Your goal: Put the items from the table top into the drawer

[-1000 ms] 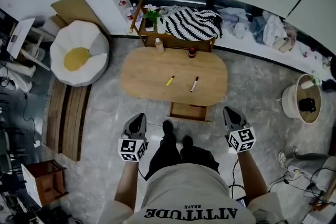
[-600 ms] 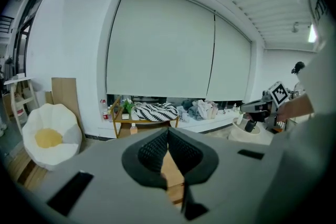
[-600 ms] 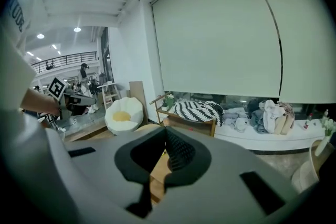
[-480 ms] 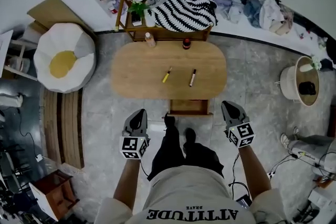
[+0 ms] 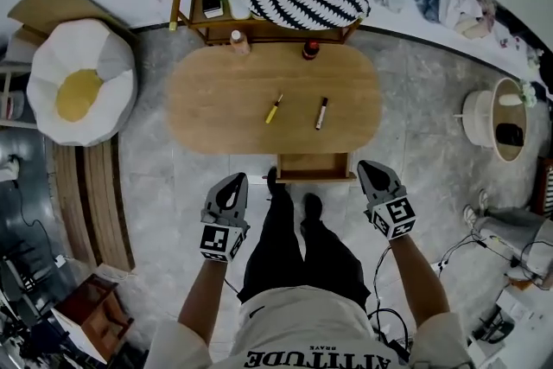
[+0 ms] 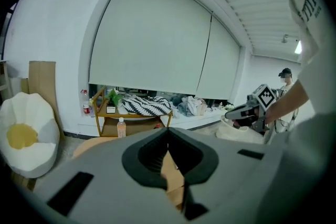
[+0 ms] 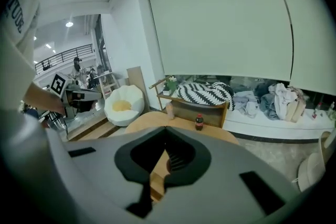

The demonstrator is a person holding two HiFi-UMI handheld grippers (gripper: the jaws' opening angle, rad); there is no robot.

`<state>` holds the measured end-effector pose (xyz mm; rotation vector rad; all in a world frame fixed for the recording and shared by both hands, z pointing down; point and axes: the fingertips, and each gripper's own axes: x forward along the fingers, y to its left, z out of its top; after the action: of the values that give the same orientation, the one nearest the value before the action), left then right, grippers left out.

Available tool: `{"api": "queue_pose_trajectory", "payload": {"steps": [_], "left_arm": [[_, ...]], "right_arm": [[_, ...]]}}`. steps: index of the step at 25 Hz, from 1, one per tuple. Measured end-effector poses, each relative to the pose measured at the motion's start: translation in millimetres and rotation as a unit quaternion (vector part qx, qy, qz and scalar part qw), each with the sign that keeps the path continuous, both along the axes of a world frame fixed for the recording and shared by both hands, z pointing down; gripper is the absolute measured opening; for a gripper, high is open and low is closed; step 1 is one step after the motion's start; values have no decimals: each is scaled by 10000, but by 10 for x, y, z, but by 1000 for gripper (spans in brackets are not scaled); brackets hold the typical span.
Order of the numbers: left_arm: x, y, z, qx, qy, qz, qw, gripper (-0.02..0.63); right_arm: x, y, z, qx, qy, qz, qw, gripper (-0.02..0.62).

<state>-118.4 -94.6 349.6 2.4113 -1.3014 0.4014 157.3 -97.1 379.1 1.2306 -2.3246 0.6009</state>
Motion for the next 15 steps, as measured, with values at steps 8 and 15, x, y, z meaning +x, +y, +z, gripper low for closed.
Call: {"api": "queue_pose_trajectory", "payload": {"steps": [8,15], "left_arm": [[20,-172,694,-374,-39,116,9992,21],[95,-201,1244,-657,13,238,9976,21]], "right_arm": [[-127,-373,862,-621,-201,497,9966,15],[-198,-585,1708,-1082,128,478,9929,17]]}}
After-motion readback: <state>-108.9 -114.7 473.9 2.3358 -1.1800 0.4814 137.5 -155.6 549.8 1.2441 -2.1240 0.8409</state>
